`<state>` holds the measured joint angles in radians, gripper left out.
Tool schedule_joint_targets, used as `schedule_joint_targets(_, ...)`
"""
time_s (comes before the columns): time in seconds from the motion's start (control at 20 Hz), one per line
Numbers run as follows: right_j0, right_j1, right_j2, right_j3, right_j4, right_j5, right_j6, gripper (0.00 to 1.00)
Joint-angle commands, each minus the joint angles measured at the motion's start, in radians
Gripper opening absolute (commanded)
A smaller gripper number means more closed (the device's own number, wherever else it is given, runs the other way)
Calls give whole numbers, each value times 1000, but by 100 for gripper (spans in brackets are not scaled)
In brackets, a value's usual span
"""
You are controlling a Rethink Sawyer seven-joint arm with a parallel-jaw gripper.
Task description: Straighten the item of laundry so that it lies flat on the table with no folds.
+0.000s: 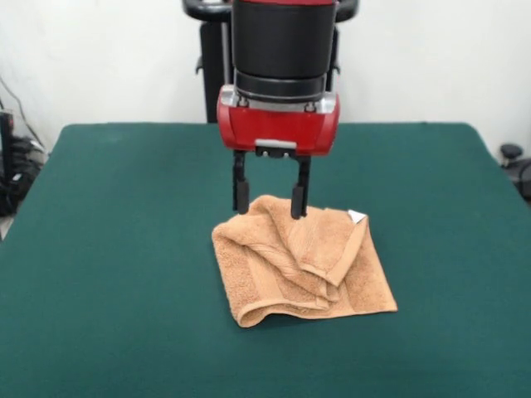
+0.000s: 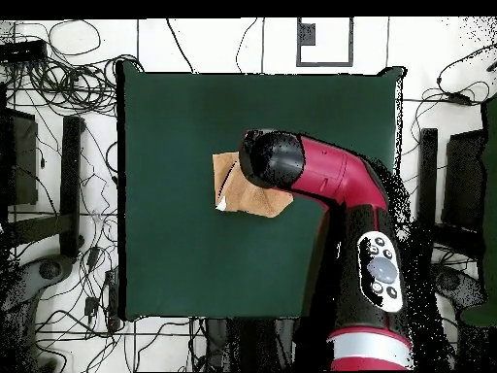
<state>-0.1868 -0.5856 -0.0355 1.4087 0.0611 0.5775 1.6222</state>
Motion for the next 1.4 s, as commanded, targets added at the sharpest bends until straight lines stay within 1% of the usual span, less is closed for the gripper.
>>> schedule_joint_targets(0.05,11,91,141,-72,35,244,62,100)
schedule_joint_targets(0.25,13,127,145,-117,38,291,65,100)
schedule_joint_targets(0.55,14,165,158,-131,35,266,58,100)
schedule_joint_targets(0.8,10,151,167,-110,35,249,60,100)
schedule_joint_targets(1.4,14,140,165,-110,27,237,77,100)
